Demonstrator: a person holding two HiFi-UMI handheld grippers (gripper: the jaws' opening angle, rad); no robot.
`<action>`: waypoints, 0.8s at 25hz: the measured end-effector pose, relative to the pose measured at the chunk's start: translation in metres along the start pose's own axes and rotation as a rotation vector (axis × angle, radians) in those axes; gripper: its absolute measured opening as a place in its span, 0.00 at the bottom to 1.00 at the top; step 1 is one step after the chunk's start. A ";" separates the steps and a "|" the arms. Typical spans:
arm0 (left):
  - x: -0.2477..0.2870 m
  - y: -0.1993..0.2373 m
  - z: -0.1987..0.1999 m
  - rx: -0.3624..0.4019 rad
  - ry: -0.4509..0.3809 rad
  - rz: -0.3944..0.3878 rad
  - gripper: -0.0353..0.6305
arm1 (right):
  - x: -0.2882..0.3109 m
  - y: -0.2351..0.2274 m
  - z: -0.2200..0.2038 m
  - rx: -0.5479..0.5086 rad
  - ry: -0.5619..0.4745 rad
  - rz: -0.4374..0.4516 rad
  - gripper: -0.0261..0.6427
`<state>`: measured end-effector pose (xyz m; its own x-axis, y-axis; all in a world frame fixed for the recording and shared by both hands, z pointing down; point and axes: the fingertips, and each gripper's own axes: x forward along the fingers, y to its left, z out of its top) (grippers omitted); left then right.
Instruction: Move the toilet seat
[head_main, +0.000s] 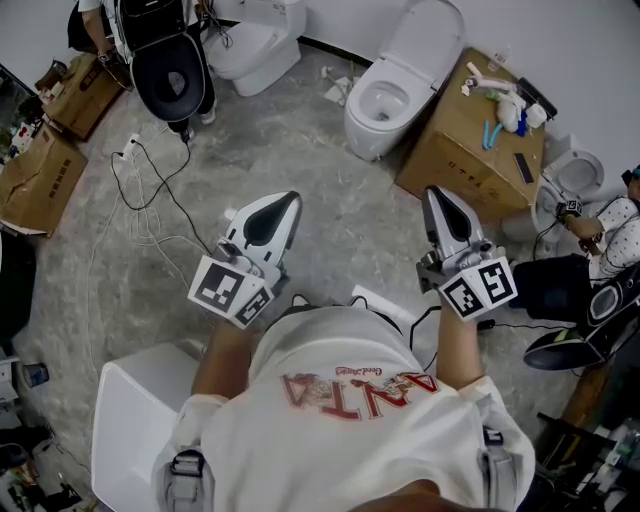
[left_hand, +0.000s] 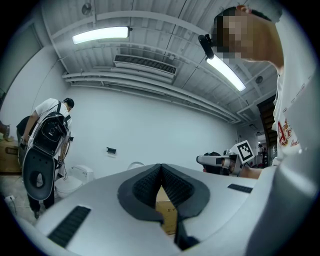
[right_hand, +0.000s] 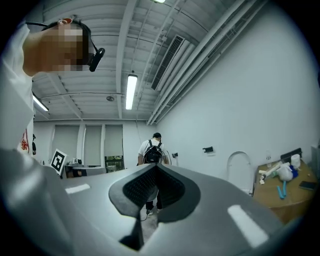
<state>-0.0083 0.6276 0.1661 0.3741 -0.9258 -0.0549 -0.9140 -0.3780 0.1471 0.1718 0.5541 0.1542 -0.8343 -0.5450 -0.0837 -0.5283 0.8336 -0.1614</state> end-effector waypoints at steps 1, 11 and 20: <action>-0.002 0.003 0.001 0.001 0.001 0.001 0.07 | 0.003 0.001 -0.001 0.003 0.002 -0.002 0.04; -0.045 0.055 -0.008 -0.035 0.013 0.003 0.07 | 0.045 0.051 -0.026 -0.026 0.043 0.005 0.04; -0.034 0.073 -0.028 -0.126 0.019 -0.050 0.07 | 0.067 0.051 -0.031 -0.064 0.106 -0.020 0.04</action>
<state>-0.0829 0.6317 0.2064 0.4224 -0.9052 -0.0466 -0.8679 -0.4187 0.2673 0.0844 0.5628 0.1711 -0.8339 -0.5513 0.0239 -0.5508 0.8288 -0.0983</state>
